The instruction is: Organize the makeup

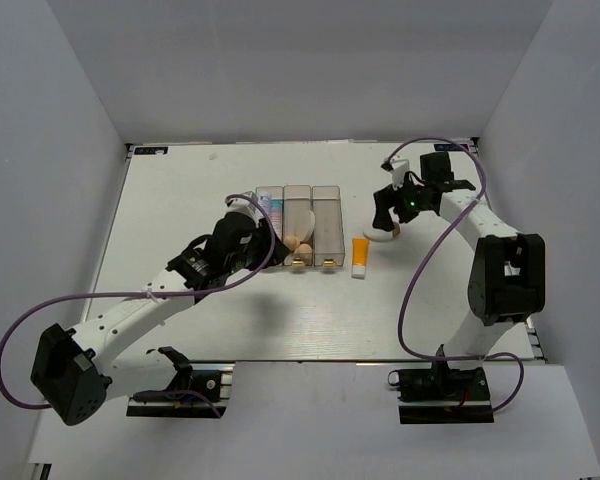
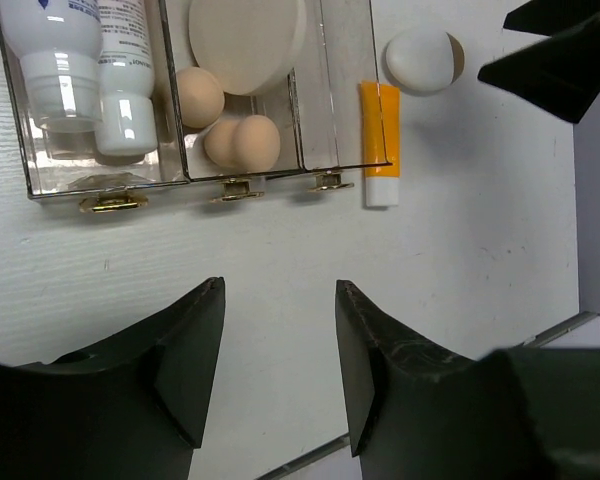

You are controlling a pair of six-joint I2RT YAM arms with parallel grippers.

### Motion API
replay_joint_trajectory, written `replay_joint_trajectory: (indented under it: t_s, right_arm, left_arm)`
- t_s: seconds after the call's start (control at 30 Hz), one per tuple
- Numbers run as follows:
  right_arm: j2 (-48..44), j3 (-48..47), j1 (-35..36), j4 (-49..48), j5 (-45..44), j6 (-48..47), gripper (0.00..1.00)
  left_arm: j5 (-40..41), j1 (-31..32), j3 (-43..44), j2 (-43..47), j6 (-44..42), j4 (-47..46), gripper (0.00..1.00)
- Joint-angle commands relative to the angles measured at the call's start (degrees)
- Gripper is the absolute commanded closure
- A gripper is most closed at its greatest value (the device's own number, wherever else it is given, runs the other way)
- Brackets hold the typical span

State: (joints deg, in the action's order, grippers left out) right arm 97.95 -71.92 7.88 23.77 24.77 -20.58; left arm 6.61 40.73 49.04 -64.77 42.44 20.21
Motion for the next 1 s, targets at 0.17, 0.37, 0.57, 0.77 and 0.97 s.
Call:
replay_joint_trajectory:
  t_s: [0.17, 0.37, 0.57, 0.77, 0.97]
  right_arm:
    - [1.25, -1.01, -1.55, 16.21, 10.91, -58.42, 0.11]
    - [15.75, -19.47, -1.99, 25.25, 8.89, -61.77, 0.11]
    - [20.87, -24.41, -1.2, 30.89, 7.83, -65.11, 0.11]
    - [21.05, -22.75, -0.94, 32.92, 8.45, -65.47, 0.11]
    - [20.44, -17.91, -0.15, 23.27, 6.43, -57.74, 0.11]
  left_arm:
    - [-3.18, 0.31, 0.88, -2.02, -1.13, -2.19, 0.41]
    - [-3.1, 0.31, 1.33, -2.11, -1.04, -1.84, 0.41]
    - [-2.13, 0.31, 1.06, -1.5, -0.95, -1.22, 0.41]
    - [-2.48, 0.31, 1.15, -2.55, -1.21, -1.75, 0.4]
    - [-3.45, 0.31, 3.43, -5.19, -2.53, -2.01, 0.4]
